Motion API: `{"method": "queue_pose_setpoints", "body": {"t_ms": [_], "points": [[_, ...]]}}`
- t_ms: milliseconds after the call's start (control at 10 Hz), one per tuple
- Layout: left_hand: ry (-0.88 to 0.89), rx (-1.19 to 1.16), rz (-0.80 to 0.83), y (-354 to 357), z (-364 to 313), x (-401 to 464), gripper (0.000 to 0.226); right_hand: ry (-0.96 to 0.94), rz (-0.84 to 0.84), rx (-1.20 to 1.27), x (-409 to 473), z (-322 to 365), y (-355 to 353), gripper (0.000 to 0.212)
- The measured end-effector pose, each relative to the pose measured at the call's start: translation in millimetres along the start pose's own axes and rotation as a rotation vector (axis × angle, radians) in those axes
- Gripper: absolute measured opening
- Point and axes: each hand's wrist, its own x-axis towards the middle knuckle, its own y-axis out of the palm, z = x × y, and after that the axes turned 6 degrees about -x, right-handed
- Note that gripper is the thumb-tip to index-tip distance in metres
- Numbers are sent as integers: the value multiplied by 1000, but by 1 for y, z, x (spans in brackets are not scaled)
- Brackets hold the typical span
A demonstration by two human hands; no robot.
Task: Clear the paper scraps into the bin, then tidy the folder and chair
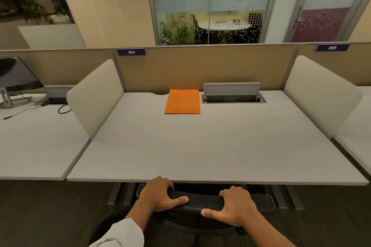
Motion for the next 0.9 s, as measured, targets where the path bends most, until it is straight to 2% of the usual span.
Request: {"method": "queue_pose_setpoints", "body": {"t_ms": [200, 400, 900], "points": [[13, -9, 61, -11, 7, 22, 97, 2, 55, 38, 26, 0, -9, 94], [-30, -20, 134, -13, -8, 28, 104, 3, 63, 88, 32, -17, -15, 104], [-70, 4, 188, -20, -19, 29, 100, -73, 128, 203, 40, -28, -28, 96]]}}
